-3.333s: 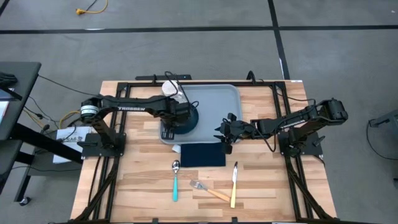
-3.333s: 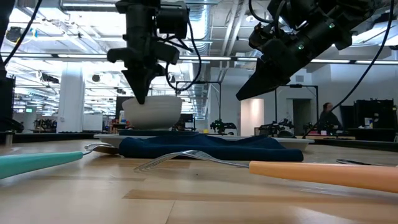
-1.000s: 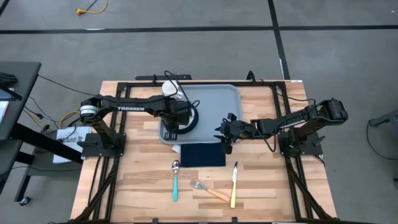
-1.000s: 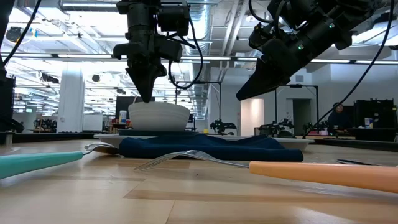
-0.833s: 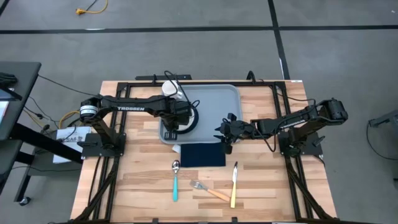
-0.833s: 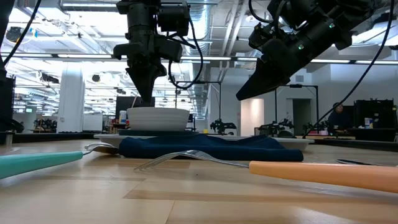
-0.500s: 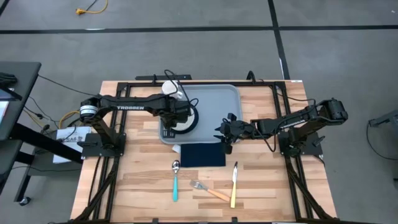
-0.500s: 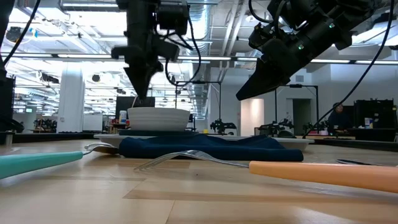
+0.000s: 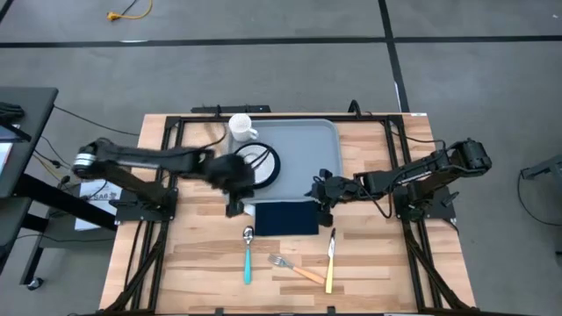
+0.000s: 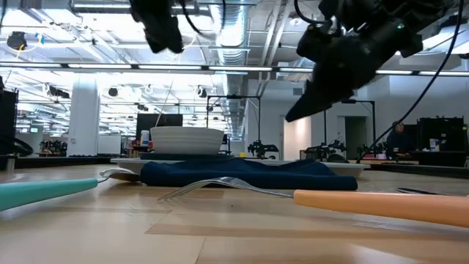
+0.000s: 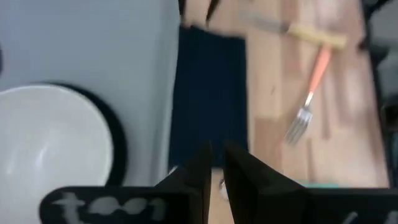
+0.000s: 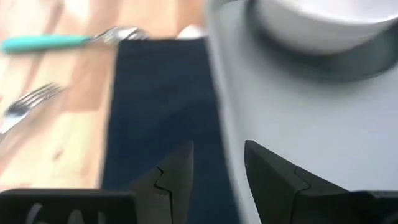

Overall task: Set up tray
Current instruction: Put the dark blue table napkin on the gray serving tray to the right of the black plate

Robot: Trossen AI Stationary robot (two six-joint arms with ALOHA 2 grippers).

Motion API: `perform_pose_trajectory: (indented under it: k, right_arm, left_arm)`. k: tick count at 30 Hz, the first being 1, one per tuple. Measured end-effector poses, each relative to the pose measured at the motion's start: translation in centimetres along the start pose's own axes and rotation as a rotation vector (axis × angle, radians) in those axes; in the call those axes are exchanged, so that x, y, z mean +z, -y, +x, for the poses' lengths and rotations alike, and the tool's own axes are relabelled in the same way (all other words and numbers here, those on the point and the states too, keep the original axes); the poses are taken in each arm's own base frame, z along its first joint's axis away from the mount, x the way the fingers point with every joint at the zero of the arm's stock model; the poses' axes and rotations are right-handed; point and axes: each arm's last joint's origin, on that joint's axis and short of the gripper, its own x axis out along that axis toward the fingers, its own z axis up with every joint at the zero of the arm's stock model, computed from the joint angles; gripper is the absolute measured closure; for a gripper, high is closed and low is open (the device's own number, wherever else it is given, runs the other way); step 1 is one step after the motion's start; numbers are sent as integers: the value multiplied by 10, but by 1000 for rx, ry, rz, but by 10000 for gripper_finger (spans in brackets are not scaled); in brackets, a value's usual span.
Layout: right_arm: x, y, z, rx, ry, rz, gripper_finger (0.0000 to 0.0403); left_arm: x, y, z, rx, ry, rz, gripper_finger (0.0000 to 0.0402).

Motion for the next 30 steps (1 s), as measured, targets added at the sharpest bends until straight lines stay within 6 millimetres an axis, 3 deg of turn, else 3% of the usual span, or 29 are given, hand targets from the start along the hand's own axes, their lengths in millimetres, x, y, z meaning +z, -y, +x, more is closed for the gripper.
perform_pose_trajectory:
  k: [5, 10, 15, 19, 25, 30]
  right_arm:
    - [-9, -10, -1, 55, -85, -2, 269]
    - [-14, -16, -3, 62, -139, 41, 269]
    - [-15, -28, -5, 97, -128, 13, 269]
    - [-17, -43, -8, 136, -126, -19, 269]
    - [-20, -60, -12, 169, -130, -7, 269]
    - [-21, -63, -13, 117, -120, -22, 269]
  left_arm:
    - [-36, 31, -8, -18, 287, -18, 377]
    - [-60, 47, -7, -30, 466, 10, 377]
    - [-70, 55, -3, -15, 465, 81, 377]
    - [-71, 61, 2, 2, 476, 25, 377]
    - [-75, 75, 8, 176, 558, -14, 377]
    - [-96, 78, 22, 243, 633, -73, 377]
